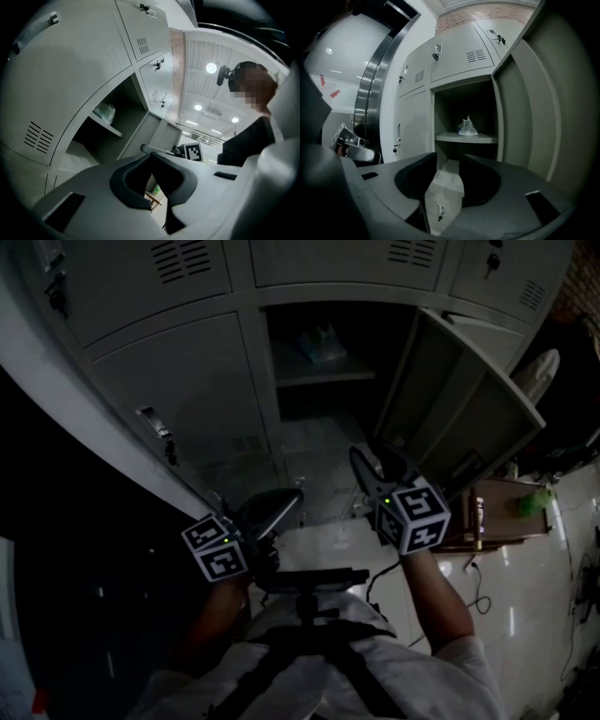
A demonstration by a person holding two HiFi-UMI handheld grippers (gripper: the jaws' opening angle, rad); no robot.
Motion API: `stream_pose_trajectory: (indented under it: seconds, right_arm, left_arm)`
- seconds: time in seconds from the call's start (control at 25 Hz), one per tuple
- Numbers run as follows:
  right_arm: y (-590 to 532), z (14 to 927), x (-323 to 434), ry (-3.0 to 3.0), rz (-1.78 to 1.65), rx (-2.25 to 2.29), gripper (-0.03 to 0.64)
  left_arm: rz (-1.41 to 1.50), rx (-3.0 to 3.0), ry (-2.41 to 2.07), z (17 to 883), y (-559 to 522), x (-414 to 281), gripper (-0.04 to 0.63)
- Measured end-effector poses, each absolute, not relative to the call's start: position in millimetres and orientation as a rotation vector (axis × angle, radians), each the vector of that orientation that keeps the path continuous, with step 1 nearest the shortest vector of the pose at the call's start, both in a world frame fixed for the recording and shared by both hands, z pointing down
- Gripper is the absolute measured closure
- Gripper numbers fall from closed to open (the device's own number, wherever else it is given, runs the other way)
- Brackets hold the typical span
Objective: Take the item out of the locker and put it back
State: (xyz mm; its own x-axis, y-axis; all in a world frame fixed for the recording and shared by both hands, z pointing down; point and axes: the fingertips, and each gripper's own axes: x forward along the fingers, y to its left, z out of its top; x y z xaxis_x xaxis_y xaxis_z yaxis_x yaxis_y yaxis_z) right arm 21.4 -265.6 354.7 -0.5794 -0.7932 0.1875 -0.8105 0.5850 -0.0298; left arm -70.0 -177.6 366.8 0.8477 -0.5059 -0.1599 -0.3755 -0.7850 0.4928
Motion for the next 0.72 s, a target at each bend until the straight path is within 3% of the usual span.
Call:
stream_pose_trajectory:
  seconds: [0.72]
  right_arm:
    - [-234.1, 385.6, 26.6, -2.648, 0.310, 1.316, 0.483]
  left_arm:
    - [-0.389, 2.532, -0.659, 379.4, -168.8, -76.2, 0.598]
